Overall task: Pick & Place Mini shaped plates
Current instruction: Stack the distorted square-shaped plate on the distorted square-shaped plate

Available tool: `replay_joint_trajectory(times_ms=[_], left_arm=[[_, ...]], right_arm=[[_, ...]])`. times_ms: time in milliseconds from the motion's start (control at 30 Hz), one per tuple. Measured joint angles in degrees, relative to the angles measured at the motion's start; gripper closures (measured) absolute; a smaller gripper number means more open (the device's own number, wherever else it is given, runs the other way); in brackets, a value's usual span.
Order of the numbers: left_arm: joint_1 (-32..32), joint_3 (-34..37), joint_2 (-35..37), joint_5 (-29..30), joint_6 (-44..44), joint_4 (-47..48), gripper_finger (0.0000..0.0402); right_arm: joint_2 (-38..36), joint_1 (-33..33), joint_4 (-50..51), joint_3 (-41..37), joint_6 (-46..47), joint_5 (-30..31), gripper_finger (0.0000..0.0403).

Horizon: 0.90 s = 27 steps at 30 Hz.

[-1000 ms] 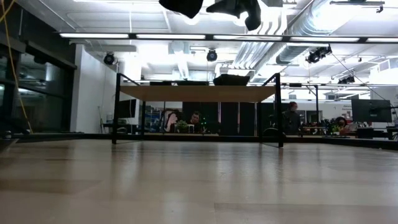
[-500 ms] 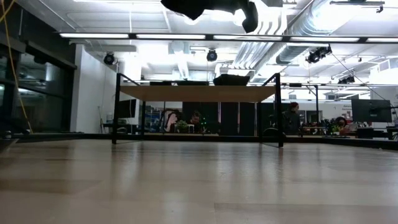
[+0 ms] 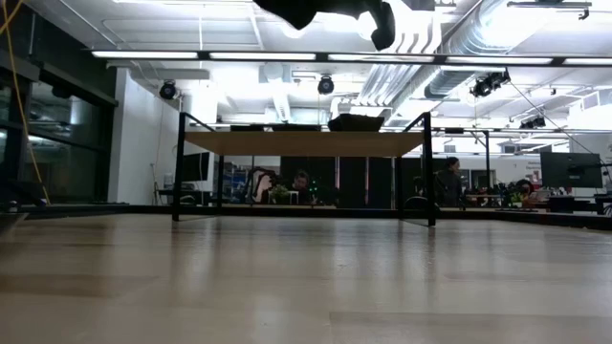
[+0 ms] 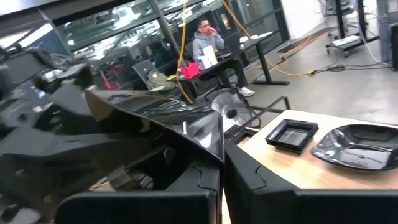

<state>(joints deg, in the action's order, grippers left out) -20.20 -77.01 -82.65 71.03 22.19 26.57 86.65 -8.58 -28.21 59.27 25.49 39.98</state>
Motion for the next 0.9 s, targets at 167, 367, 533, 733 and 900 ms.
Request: replay_joint_trajectory(times_ms=[167, 367, 533, 733, 900], left_arm=[[0.02, 0.0, 0.0, 0.12, -2.16, 0.0, 0.0285], [-0.02, 0.0, -0.02, 0.28, -6.62, -0.01, 0.0241], [-1.0, 0.04, 1.47, 0.39, -10.12, -0.4, 0.0223], [-2.84, 0.04, 3.89, -0.47, -14.61, -0.23, 0.0222], [-5.78, 0.04, 6.32, 0.81, -18.28, -0.14, 0.0222]], right_arm=[[0.0, -0.08, -0.11, 0.0, 0.0, -0.13, 0.0402], [0.0, -0.06, 0.06, 0.0, 0.0, 1.37, 0.0402], [-0.52, 0.76, 3.26, 0.02, 1.03, 1.77, 0.0402], [-2.87, 3.4, 9.06, 0.02, 2.93, 1.24, 0.0403], [-6.75, 7.26, 14.25, 0.02, 2.78, -1.89, 0.0403]])
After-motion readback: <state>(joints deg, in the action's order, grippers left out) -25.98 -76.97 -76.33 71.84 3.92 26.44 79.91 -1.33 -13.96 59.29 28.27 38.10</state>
